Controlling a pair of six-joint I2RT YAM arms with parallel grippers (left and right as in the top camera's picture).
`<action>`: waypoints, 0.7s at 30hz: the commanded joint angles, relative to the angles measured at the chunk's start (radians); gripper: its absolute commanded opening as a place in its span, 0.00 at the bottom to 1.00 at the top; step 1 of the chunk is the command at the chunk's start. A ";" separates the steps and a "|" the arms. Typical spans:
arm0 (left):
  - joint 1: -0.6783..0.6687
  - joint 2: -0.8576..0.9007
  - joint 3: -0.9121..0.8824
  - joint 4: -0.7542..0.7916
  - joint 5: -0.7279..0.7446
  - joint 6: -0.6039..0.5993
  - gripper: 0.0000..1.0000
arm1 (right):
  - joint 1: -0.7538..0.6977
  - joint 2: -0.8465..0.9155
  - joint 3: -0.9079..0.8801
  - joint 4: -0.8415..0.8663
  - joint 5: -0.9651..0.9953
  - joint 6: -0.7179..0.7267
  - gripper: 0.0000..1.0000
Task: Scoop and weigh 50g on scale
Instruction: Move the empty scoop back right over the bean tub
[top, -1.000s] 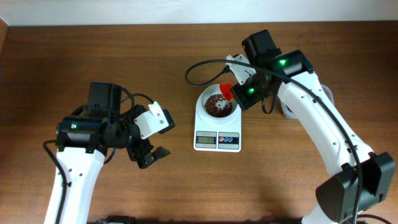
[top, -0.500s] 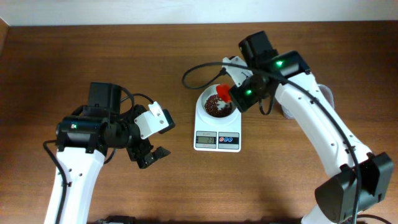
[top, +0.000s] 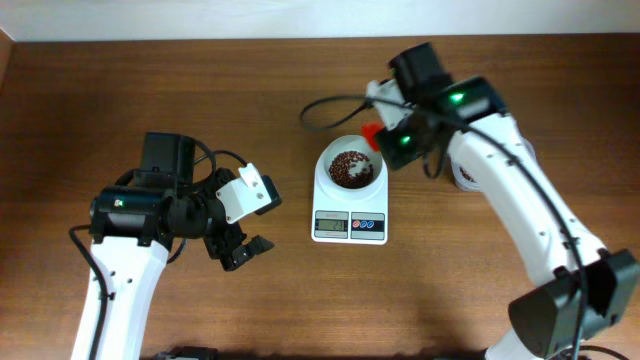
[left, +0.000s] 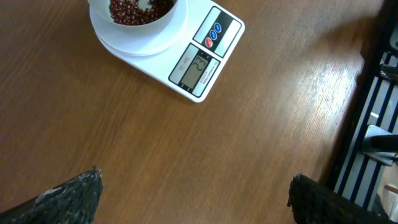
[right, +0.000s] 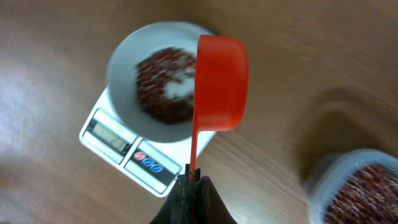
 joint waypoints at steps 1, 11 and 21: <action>0.005 -0.002 0.016 -0.001 0.003 -0.006 0.99 | -0.093 -0.082 0.069 -0.019 0.016 0.064 0.04; 0.005 -0.002 0.016 -0.001 0.003 -0.006 0.99 | -0.327 -0.211 0.076 -0.029 -0.159 0.175 0.04; 0.005 -0.002 0.016 -0.001 0.003 -0.006 0.99 | -0.331 -0.364 0.076 -0.094 -0.184 0.174 0.04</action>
